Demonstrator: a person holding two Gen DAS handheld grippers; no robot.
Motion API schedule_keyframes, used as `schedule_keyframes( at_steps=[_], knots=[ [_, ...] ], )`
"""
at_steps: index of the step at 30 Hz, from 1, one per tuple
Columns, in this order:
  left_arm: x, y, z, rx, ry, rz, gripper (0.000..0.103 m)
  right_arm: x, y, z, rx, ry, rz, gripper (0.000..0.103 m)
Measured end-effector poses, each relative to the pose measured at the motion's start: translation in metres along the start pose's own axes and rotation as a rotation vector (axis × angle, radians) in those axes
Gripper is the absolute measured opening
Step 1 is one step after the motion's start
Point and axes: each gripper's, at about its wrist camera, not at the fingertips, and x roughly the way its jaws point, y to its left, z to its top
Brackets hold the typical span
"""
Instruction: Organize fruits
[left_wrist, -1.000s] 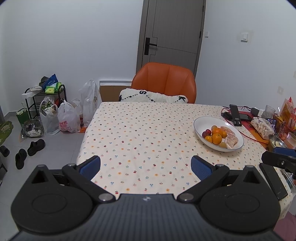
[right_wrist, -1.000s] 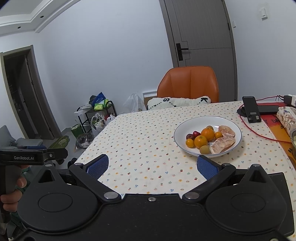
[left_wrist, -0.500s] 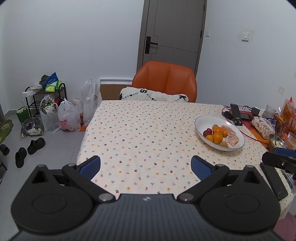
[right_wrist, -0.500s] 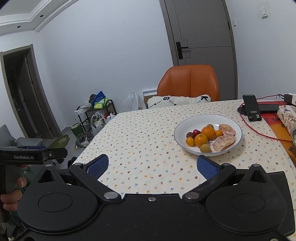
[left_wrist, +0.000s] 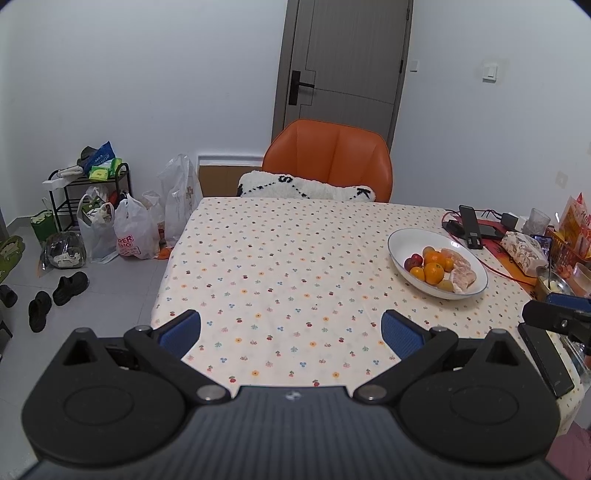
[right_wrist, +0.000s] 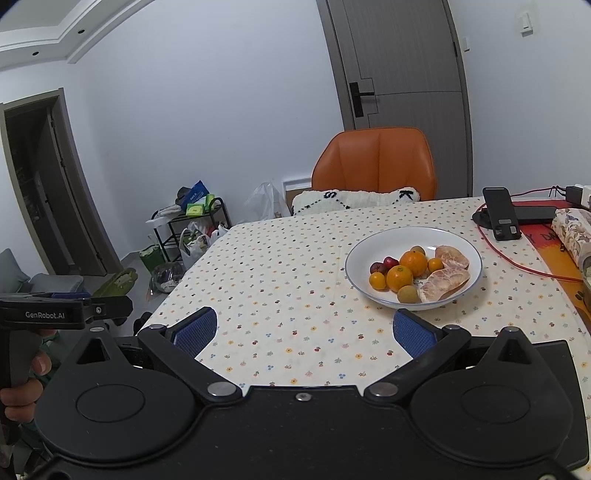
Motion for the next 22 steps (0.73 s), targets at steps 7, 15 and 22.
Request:
schedule_keyframes(
  at_steps=[7,15,22],
  knots=[
    [0.0007,-0.0012,0.0006,0.001,0.002,-0.003,0.103,0.0027,-0.0027,-0.0004,0.006,0.006,0.0,0.103],
    [-0.0002,-0.0048,0.0,0.012,-0.004,-0.014,0.103,0.0017,-0.0036,0.0012,0.007,0.003,-0.003,0.103],
    [-0.0014,-0.0069,0.0007,0.021,-0.005,-0.024,0.103,0.0022,-0.0047,0.0006,0.009,0.007,-0.001,0.103]
  ],
)
